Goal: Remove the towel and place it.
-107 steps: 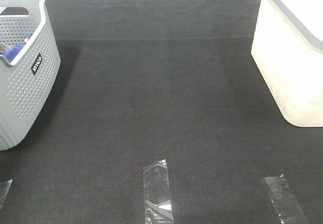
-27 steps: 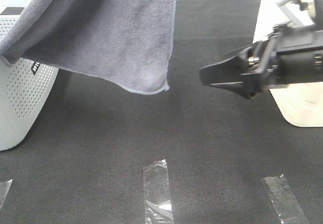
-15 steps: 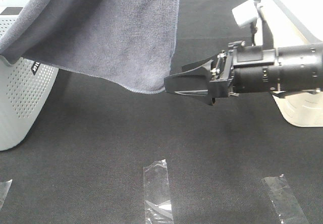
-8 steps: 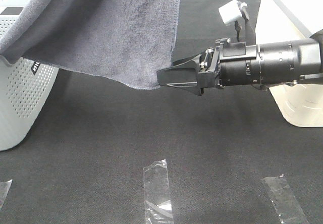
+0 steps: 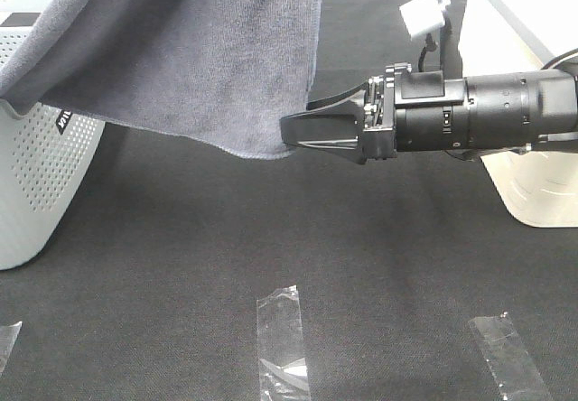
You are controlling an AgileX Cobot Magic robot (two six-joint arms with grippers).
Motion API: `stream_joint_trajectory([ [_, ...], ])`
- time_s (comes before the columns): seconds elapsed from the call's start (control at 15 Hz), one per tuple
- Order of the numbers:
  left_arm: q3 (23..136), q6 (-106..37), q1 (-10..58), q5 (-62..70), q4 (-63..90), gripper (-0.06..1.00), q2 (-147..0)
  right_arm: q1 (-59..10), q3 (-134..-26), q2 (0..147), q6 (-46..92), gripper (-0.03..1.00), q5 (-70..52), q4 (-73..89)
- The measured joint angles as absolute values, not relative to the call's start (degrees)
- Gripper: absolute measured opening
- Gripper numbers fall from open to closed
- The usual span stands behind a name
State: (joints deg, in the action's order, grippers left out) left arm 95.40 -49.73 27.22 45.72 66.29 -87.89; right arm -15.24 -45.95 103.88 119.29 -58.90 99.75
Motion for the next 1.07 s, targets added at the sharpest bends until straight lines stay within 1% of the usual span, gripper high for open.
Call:
stream_joint_trajectory([
  [0.07, 95.4, -49.73, 27.22, 45.32, 66.29, 0.0, -87.89, -15.24, -45.95, 103.88, 119.29, 0.39, -58.9, 99.69],
  [0.33, 95.4, -49.73, 27.22, 43.32, 66.35, 0.0, -87.89, -15.24, -45.95, 103.88, 119.29, 0.13, -60.96, 98.61],
  [0.4, 95.4, -49.73, 27.22, 43.09, 66.35, 0.0, -87.89, -15.24, -45.95, 103.88, 119.29, 0.02, -62.05, 98.61],
  [0.47, 95.4, -49.73, 27.22, 43.09, 66.35, 0.0, -87.89, -15.24, -45.95, 103.88, 119.06, 0.0, -62.4, 98.55],
  [0.53, 95.4, -49.73, 27.22, 42.97, 66.35, 0.0, -87.89, -15.24, -45.95, 103.88, 117.69, 0.0, -62.4, 98.43],
  [0.73, 95.4, -49.73, 27.22, 40.39, 64.57, 0.0, -87.89, -15.24, -45.95, 103.88, 108.46, 0.0, -61.59, 96.94],
  [0.87, 95.4, -48.87, 27.22, 37.7, 60.22, 0.0, -87.89, -15.24, -45.95, 103.88, 101.07, 0.0, -61.25, 94.31],
  [1.07, 95.4, -40.51, 27.22, 35.75, 50.59, 0.0, -89.09, -15.24, -48.13, 103.82, 87.83, 0.0, -61.19, 87.2],
])
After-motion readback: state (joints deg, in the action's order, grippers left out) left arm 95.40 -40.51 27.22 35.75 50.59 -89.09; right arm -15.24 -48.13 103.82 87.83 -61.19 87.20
